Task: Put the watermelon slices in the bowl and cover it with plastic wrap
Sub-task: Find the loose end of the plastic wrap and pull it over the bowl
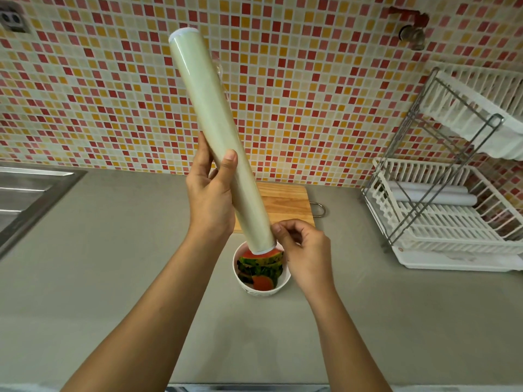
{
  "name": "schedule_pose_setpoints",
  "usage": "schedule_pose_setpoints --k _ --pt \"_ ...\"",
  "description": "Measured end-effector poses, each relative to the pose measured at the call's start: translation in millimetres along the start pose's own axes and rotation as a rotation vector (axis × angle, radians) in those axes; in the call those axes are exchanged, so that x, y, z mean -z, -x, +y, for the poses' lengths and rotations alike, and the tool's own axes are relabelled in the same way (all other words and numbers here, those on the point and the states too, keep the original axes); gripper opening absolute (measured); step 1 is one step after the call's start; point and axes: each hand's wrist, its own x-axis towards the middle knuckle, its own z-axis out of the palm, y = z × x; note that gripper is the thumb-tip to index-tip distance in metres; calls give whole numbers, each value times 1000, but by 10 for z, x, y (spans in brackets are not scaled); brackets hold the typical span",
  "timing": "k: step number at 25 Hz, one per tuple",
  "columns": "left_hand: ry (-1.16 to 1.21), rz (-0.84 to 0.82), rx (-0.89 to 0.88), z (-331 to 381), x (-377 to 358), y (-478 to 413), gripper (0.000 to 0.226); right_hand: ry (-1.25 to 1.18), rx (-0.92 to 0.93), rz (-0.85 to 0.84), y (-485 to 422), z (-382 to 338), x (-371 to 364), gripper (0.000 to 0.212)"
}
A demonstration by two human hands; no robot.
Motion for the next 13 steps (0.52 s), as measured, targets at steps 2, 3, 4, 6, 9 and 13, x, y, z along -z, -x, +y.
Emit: schedule_pose_setpoints --k 2,3,4,6,9,13 --pt "10 1 21 -4 10 0 55 67 24 -34 -12 7 -4 11" --pt "10 6 31 -7 18 0 55 95 35 -61 -23 13 0 12" --pt "1 10 38 -8 27 -2 55 124 45 -87 -34 18 -2 14" --pt "-36 -9 45 -2 23 -11 57 152 40 -127 -24 32 -38 16" --pt "-102 -40 38 -5 -3 -25 60 30 -95 -71 41 90 -94 23" --pt "-118 -39 47 4 4 -45 59 -135 -135 6 12 103 3 15"
